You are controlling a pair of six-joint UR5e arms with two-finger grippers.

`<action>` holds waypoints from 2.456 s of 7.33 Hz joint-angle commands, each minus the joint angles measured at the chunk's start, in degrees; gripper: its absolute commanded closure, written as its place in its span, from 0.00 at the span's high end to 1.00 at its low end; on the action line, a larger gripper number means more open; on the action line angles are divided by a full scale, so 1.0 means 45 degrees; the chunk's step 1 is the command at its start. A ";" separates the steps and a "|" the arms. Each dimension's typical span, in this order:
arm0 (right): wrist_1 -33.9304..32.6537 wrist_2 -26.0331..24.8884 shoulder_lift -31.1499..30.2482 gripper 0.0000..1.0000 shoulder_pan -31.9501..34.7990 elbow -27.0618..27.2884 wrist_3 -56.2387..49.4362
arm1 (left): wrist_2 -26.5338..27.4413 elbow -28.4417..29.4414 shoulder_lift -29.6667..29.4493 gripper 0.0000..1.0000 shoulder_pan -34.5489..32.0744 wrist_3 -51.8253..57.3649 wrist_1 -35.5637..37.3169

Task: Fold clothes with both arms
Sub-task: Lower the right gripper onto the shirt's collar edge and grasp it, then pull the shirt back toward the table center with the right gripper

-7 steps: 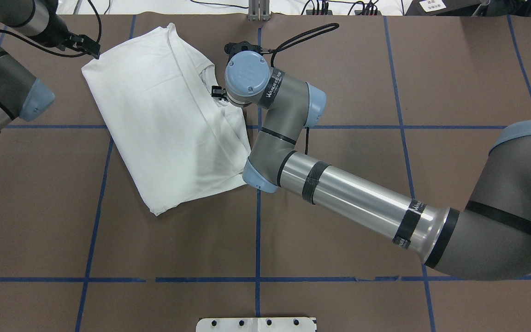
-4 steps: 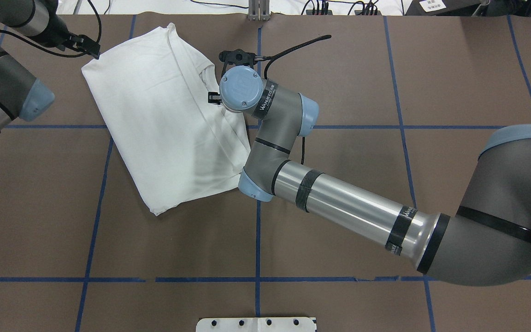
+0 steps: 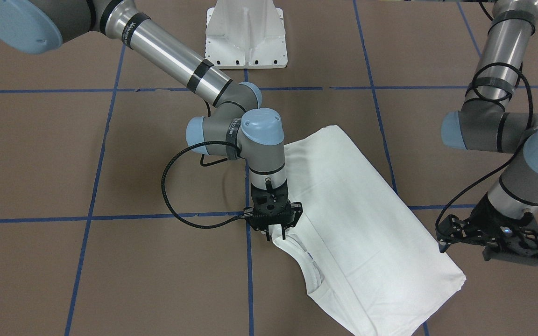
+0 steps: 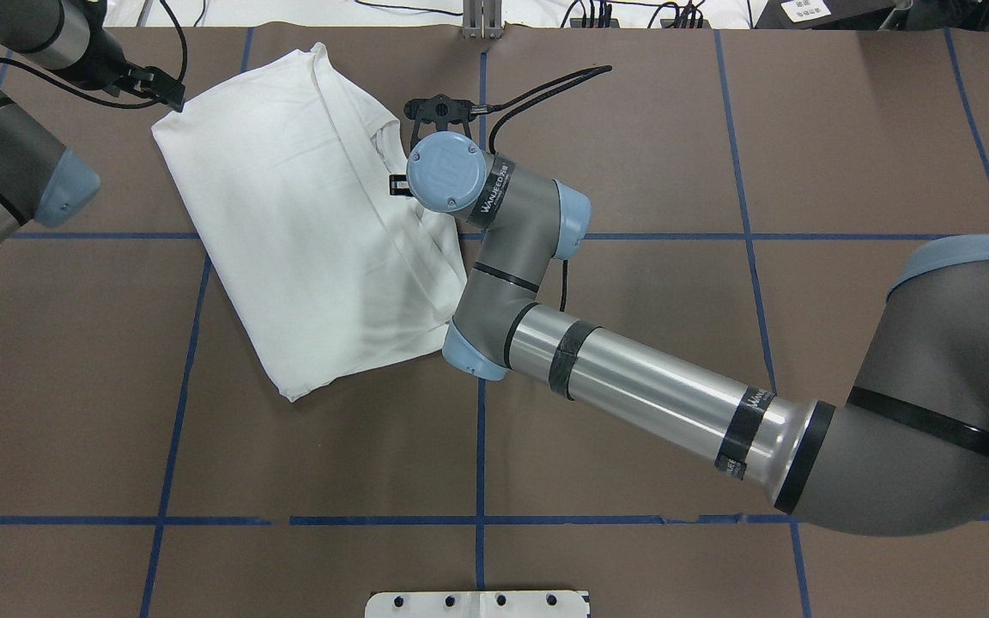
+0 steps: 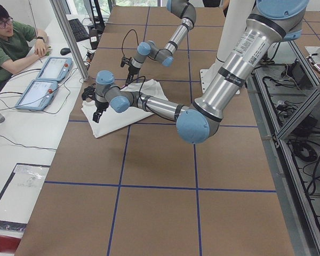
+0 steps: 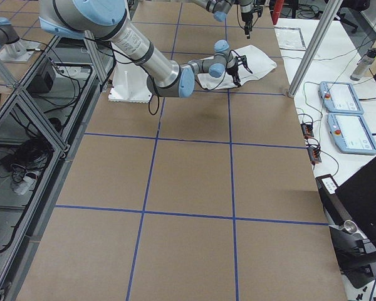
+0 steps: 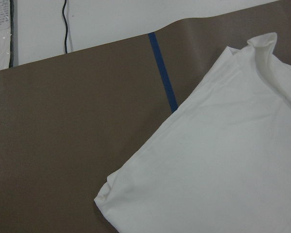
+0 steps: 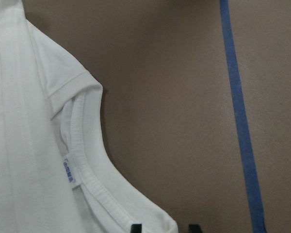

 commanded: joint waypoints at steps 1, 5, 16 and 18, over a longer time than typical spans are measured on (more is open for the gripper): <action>-0.0017 -0.0028 -0.0020 0.43 -0.0044 -0.0008 -0.0222 | 0.0000 0.0009 0.0028 1.00 0.0000 0.0000 -0.0006; -0.0017 -0.0203 -0.0060 0.19 -0.0201 -0.0008 -0.0222 | 0.0000 0.0009 0.0029 1.00 0.0000 0.0000 -0.0006; -0.5013 -0.0767 -0.8252 0.00 -0.1681 1.2459 -0.0378 | -0.0020 -0.0146 0.0028 1.00 0.0000 0.0020 -0.0006; -0.5076 -0.0985 -0.9333 0.00 -0.2055 1.3407 -0.0166 | -0.0020 -0.0399 0.0203 1.00 0.0039 0.0020 0.0013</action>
